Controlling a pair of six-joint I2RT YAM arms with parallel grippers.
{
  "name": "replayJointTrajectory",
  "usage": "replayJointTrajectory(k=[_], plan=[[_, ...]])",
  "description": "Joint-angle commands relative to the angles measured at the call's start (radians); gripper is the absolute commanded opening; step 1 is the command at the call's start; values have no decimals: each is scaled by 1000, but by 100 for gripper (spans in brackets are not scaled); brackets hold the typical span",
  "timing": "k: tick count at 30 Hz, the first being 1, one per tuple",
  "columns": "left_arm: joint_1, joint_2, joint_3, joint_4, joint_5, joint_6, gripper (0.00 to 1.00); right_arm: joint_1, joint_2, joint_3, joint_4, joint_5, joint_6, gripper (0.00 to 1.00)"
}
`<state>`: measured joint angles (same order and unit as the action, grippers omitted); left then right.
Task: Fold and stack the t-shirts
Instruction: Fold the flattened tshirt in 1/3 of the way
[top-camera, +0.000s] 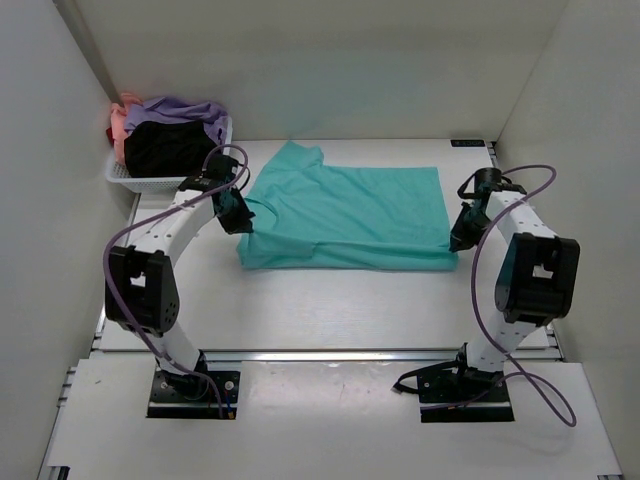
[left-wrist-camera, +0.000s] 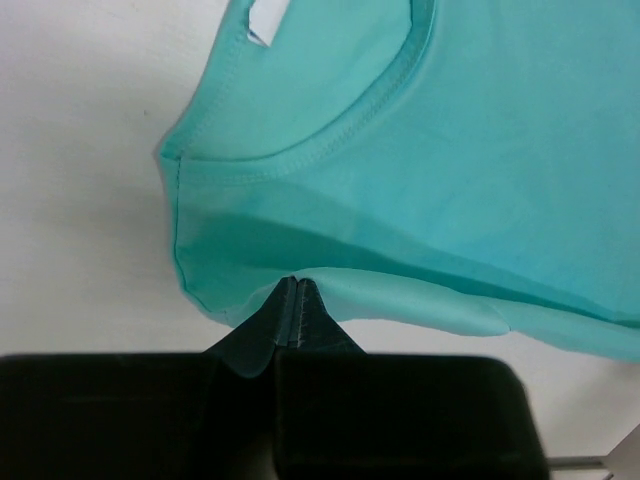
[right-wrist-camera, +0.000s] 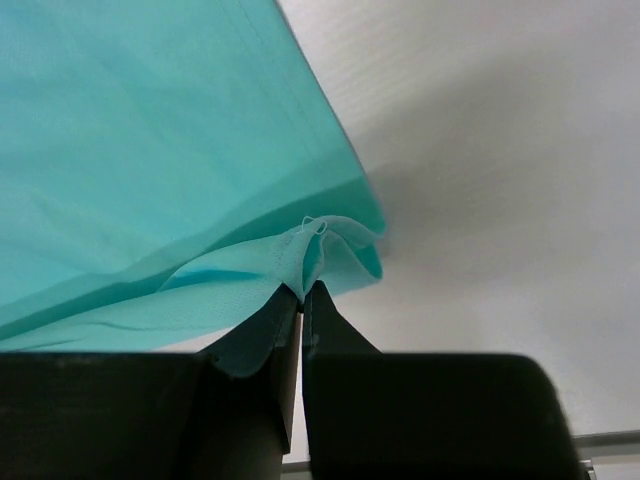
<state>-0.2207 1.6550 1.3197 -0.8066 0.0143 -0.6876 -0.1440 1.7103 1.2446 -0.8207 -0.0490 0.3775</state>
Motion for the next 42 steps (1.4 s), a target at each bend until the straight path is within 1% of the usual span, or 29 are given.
replayJointTrajectory(k=[1, 4, 6, 11, 12, 13, 14, 15, 16, 17, 19, 21, 22, 23, 24, 26, 29, 32, 35, 36, 38, 39, 42], plan=[[26, 29, 76, -3, -19, 13, 0, 9, 44, 78, -11, 18, -23, 0], [37, 81, 108, -5, -19, 16, 0, 20, 92, 131, -15, -2, -20, 0], [37, 104, 128, -2, 1, 14, 0, 27, 133, 156, -21, 5, -22, 0], [38, 175, 180, 30, 53, 20, 0, 21, 175, 242, -23, 3, -8, 0], [40, 192, 202, 33, 52, 14, 2, 20, 179, 243, -6, -6, -2, 0], [47, 207, 216, 38, 61, 14, 7, 14, 178, 254, -3, -18, 9, 4], [49, 215, 231, 38, 76, 11, 13, 11, 178, 256, 6, -18, 17, 9], [56, 230, 242, 46, 79, 7, 20, 9, 173, 271, 11, -17, 30, 12], [63, 239, 266, 55, 90, 7, 22, 9, 176, 276, 12, -5, 49, 14], [64, 246, 298, 55, 90, 8, 26, 14, 161, 277, 18, 18, 46, 22], [67, 262, 326, 52, 93, -1, 30, 18, 144, 277, 18, 32, 67, 36], [77, 262, 328, 58, 95, -4, 31, 27, 135, 273, 12, 44, 69, 38], [78, 258, 326, 60, 101, -3, 31, 37, 130, 259, 24, 46, 61, 37], [75, 249, 314, 67, 111, -6, 31, 38, 126, 245, 28, 44, 55, 37], [69, 250, 291, 70, 121, -1, 29, 44, 117, 227, 49, 29, 41, 33], [51, 246, 251, 89, 127, -15, 27, 67, 111, 196, 77, -6, 38, 31], [5, 273, 239, 93, 106, -4, 25, 122, 120, 193, 106, -3, 20, 31], [-35, 330, 268, 93, 64, 10, 26, 190, 155, 214, 106, 34, 1, 32], [-63, 396, 289, 98, 32, 14, 25, 208, 204, 216, 127, 44, 6, 32], [-60, 419, 291, 101, 26, 16, 24, 215, 212, 219, 132, 35, 8, 32], [-62, 449, 280, 81, 7, -3, 8, 216, 247, 217, 147, 32, 14, 32], [-55, 453, 276, 80, 3, -6, 7, 215, 262, 217, 144, 37, 23, 33], [-49, 436, 204, 79, -13, -3, 6, 216, 288, 201, 127, 37, 43, 32]])
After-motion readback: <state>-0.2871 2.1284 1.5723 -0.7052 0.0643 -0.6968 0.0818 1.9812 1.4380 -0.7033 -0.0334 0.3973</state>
